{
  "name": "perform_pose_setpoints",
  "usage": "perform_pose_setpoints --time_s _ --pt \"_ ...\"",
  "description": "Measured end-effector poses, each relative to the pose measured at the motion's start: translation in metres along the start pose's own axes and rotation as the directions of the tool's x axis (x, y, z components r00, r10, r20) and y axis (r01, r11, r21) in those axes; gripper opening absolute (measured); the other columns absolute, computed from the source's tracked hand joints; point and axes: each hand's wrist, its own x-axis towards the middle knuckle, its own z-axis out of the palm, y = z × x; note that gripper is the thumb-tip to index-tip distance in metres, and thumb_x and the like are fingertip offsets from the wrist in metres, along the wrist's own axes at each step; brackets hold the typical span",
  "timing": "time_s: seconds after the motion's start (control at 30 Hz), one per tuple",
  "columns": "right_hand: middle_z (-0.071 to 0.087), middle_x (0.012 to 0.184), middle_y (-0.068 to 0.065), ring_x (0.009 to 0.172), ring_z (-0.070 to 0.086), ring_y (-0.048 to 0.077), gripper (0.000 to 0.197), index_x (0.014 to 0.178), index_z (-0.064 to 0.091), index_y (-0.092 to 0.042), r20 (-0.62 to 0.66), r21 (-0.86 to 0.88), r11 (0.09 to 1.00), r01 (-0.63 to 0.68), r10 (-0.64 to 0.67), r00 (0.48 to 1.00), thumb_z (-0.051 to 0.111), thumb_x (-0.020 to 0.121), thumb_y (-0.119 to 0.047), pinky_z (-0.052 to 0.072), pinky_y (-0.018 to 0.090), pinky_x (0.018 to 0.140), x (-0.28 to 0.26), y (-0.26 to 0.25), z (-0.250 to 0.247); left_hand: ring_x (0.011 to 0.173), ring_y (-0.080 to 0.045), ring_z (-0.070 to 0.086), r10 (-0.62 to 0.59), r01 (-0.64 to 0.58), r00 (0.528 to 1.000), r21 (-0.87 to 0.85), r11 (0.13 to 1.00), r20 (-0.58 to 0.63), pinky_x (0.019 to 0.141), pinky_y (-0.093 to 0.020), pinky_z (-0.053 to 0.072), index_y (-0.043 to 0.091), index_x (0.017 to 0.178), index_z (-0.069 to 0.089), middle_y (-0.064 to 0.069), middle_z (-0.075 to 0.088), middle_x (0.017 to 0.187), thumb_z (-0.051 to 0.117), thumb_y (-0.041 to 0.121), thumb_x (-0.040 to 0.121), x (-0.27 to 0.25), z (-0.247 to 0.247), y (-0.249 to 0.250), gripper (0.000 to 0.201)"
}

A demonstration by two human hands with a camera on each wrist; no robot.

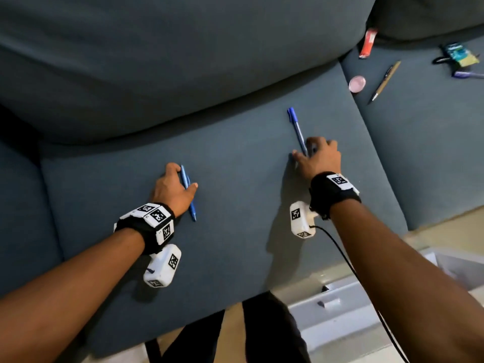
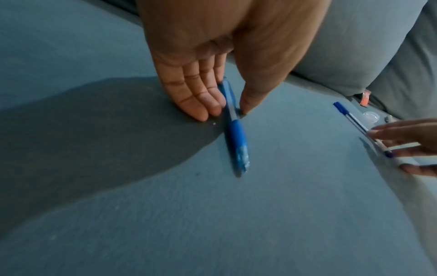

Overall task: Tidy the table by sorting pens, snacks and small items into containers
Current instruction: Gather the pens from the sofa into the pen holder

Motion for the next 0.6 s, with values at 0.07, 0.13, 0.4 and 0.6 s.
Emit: perform_pose_setpoints --time_s 0.07,0.13,0.4,0.6 --pt "0.052 0.117 0.01 0.108 0.057 0.034 0.044 0.113 0.06 -0.021 0.018 -0.001 1.0 0.008 -0.008 1.0 0.074 0.079 -0.045 0.048 0.039 0.095 0.013 0.005 0.003 0.096 -0.034 0.063 -0.002 0.001 1.0 0.019 1.0 0.026 0.085 -0.039 0.048 0.021 0.112 0.043 -0.011 0.067 0.099 0.067 0.031 0.083 0.007 0.002 0.007 0.039" --pt "0.056 0.109 0.007 0.101 0.06 0.031 0.037 0.105 0.06 -0.023 -0.001 -0.001 1.0 0.02 -0.02 1.0 0.072 0.079 -0.047 0.05 0.037 0.088 0.019 0.008 0.004 0.094 -0.034 0.063 0.011 -0.012 0.999 0.025 1.0 0.036 0.084 -0.038 0.048 0.02 0.111 0.044 -0.01 0.067 0.096 0.065 0.027 0.084 0.011 0.003 0.02 0.034" --pt "0.074 0.079 -0.003 0.083 0.07 0.021 0.015 0.078 0.066 -0.027 0.211 0.108 0.99 -0.095 0.07 0.975 0.068 0.07 -0.04 0.056 0.033 0.081 0.038 0.017 -0.011 0.055 -0.019 0.062 0.073 -0.015 0.99 -0.417 0.909 0.122 0.055 -0.034 0.05 0.029 0.096 0.048 -0.004 0.059 0.08 0.041 0.006 0.092 0.022 0.053 0.131 0.024" --pt "0.064 0.056 -0.005 0.053 0.061 0.012 0.007 0.072 0.069 -0.023 0.338 0.472 0.877 -0.093 -0.083 0.938 0.075 0.071 -0.027 0.058 0.045 0.068 0.033 0.037 -0.039 0.049 -0.005 0.047 0.111 0.038 0.977 -0.66 0.75 0.183 0.044 -0.02 0.033 0.02 0.093 0.051 -0.004 0.058 0.074 0.048 0.027 0.1 0.013 0.11 0.25 0.01"
